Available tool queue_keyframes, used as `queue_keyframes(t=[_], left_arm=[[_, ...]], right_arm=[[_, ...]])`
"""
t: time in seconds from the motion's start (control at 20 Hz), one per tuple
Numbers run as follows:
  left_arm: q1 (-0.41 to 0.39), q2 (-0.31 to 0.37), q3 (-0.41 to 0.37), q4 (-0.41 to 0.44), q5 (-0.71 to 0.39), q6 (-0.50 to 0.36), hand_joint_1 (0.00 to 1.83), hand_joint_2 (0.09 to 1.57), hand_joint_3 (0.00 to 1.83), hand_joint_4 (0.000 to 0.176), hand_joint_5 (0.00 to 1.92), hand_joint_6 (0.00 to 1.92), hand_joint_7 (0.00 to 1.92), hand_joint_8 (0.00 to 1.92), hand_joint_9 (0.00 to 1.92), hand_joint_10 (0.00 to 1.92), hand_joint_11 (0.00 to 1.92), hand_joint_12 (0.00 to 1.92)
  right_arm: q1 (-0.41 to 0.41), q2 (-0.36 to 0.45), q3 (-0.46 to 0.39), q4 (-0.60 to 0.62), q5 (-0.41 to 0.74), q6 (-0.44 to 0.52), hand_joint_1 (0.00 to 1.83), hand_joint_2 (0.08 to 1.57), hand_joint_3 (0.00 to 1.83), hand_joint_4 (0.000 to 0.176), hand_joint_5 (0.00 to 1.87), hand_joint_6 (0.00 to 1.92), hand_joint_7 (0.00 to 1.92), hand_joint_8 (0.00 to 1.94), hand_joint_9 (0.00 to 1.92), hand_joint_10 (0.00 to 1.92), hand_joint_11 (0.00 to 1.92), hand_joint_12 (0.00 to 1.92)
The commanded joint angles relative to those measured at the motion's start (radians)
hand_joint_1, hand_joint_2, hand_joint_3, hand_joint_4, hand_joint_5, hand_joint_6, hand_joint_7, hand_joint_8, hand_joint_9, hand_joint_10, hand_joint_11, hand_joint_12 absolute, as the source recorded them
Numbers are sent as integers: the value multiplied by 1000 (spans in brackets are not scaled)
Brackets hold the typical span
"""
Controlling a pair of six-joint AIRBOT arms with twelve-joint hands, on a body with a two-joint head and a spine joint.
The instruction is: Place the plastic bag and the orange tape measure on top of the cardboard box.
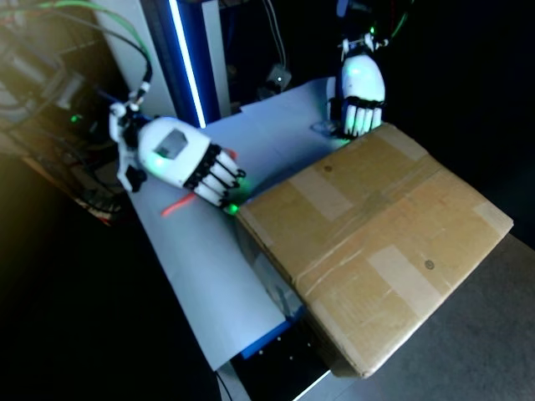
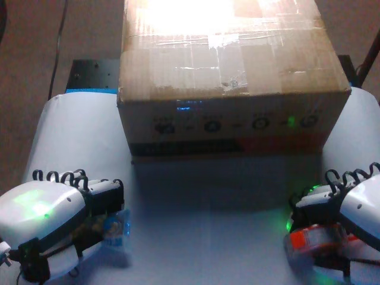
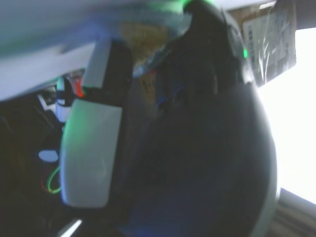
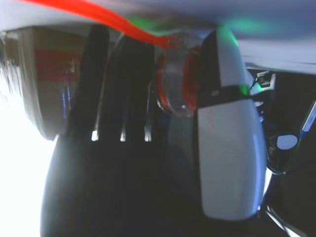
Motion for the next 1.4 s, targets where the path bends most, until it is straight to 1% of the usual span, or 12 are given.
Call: queue_keyframes(t=[0.0, 0.05, 0.2, 0.55, 0.6, 0.65, 0.7, 0.75, 0.85, 0.95, 1.25, 1.35], left_arm=[[18, -17, 11, -29, -72, 29, 1304, 1360, 8, 0, 430, 1718, 508, 1599, 549, 1767, 304, 1817], [15, -12, 11, -21, -59, 14, 1268, 1384, 2, 0, 419, 1734, 452, 1670, 542, 1818, 282, 1796], [-3, 33, 9, 69, 29, -138, 1277, 1367, 0, 0, 443, 1725, 492, 1640, 556, 1758, 298, 1751], [-32, 173, -82, 127, 234, -146, 1289, 1340, 0, 0, 535, 1608, 543, 1604, 543, 1734, 286, 1795], [-32, 190, -93, 133, 268, -147, 1293, 1331, 0, 0, 552, 1605, 544, 1574, 563, 1713, 310, 1748], [-33, 206, -103, 138, 303, -148, 1297, 1324, 0, 0, 563, 1606, 565, 1540, 565, 1696, 312, 1694], [-34, 216, -108, 143, 334, -149, 1302, 1311, 0, 0, 572, 1618, 598, 1483, 583, 1653, 347, 1598], [-41, 228, -113, 152, 376, -151, 1310, 1292, 0, 0, 586, 1598, 624, 1420, 639, 1599, 414, 1567], [-70, 232, -109, 163, 411, -151, 1315, 1284, 1, 0, 580, 1593, 634, 1399, 674, 1571, 401, 1525], [-123, 226, -94, 179, 423, -151, 1317, 1281, 0, 0, 596, 1567, 644, 1401, 667, 1579, 405, 1567], [-322, 141, -3, 249, 394, -151, 1319, 1294, 0, 0, 502, 1406, 701, 1501, 650, 1691, 543, 1817], [-379, 114, 23, 260, 370, -151, 1345, 1236, 0, 0, 616, 1241, 795, 1345, 791, 1603, 661, 1827]], right_arm=[[5, -2, -7, -26, -13, 15, 1365, 1185, 2, 0, 849, 844, 772, 1378, 835, 1530, 982, 1660], [10, 5, -13, -32, -21, 15, 1373, 1162, 0, 0, 867, 844, 800, 1336, 912, 1396, 968, 1557], [15, 54, -47, -51, -76, 15, 1380, 1139, 0, 0, 898, 814, 870, 1219, 937, 1376, 1010, 1546], [21, 179, -125, -95, -191, 15, 1373, 1153, 2, 0, 877, 882, 844, 1294, 894, 1403, 980, 1550], [25, 190, -129, -101, -201, 16, 1364, 1178, 7, 0, 816, 953, 793, 1376, 856, 1463, 986, 1606], [29, 198, -131, -107, -214, 17, 1275, 1165, 0, 0, 888, 910, 888, 1405, 1005, 1515, 1046, 1679], [33, 202, -132, -110, -225, 18, 1344, 1171, 0, 0, 833, 957, 854, 1334, 901, 1473, 988, 1677], [40, 212, -132, -111, -247, 19, 1360, 1175, 0, 0, 877, 854, 809, 1396, 836, 1484, 983, 1702], [45, 230, -131, -112, -283, 19, 1346, 1182, 0, 0, 900, 780, 775, 1456, 857, 1535, 1046, 1726], [48, 244, -124, -112, -328, 19, 1256, 1155, 0, 0, 900, 875, 951, 1358, 1147, 1435, 1104, 1670], [147, 249, -70, -124, -358, 18, 1255, 1154, 0, 0, 896, 880, 953, 1357, 1154, 1423, 1106, 1665], [185, 249, -49, -139, -358, 18, 1257, 1154, 0, 0, 901, 874, 952, 1358, 1155, 1424, 1106, 1666]])
